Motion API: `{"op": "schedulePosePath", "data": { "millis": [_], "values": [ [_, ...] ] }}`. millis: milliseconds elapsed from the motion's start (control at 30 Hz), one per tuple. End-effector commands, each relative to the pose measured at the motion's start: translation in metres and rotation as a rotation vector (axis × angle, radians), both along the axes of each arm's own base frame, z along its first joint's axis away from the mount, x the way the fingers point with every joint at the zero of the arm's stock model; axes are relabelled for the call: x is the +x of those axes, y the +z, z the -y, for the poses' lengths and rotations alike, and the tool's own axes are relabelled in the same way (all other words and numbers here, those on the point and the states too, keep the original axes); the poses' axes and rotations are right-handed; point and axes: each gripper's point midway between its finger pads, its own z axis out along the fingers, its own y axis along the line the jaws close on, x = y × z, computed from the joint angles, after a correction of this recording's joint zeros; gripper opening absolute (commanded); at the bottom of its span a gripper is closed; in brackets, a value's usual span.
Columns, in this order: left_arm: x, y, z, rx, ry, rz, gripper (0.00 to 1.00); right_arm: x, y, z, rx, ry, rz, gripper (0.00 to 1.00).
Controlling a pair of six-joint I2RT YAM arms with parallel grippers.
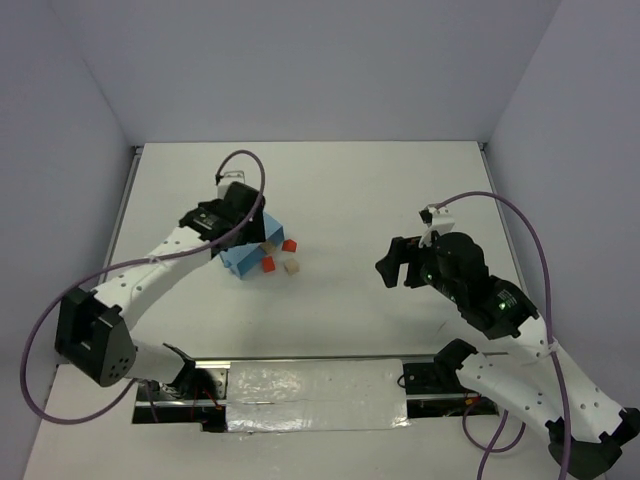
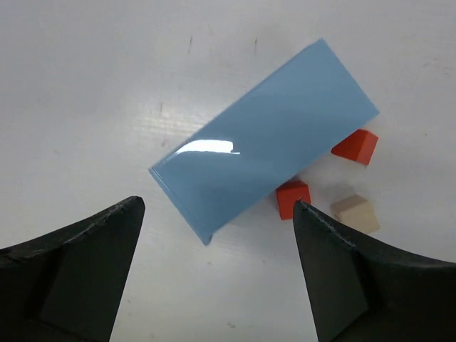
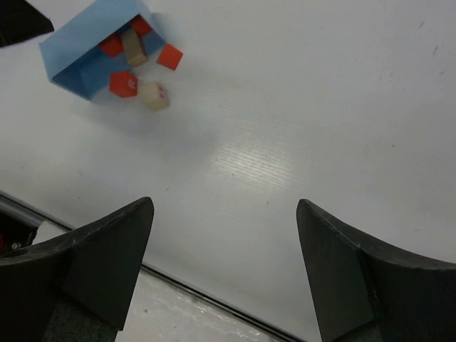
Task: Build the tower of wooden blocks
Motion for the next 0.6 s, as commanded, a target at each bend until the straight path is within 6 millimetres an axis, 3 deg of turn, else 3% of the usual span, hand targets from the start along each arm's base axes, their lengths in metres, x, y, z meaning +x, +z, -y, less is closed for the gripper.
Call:
{"op": "schedulePosePath", "data": {
  "millis": [0,67,133,233,333,400,567],
  "values": [
    [0.016,0.022,0.033,-0.057,-0.532,-0.002,0.98,-0.003,0.018,-0.015,0.053,0.095,0.061,0.89],
    [0.027,0.024,0.023,0.032,-0.533,-0.036,0.99,-0.006,0.019,-0.021,0.057,0.136,0.061,0.89],
    [0.038,0.010,0.018,0.087,-0.583,-0.089,0.99,-0.009,0.018,-0.025,0.059,0.166,0.057,0.90],
    [0.051,-0.013,0.010,0.030,-0.636,-0.161,0.99,-0.012,0.021,-0.030,0.067,0.205,0.069,0.91],
    [0.055,-0.023,0.023,-0.059,-0.770,-0.196,0.99,-0.017,0.023,-0.036,0.071,0.254,0.082,0.92],
    [0.068,-0.024,0.021,-0.037,-0.768,-0.199,0.99,-0.020,0.024,-0.040,0.073,0.276,0.081,0.93],
    [0.076,-0.046,0.008,-0.038,-0.734,-0.276,1.00,-0.028,0.024,-0.044,0.072,0.309,0.093,0.93]
  ]
}}
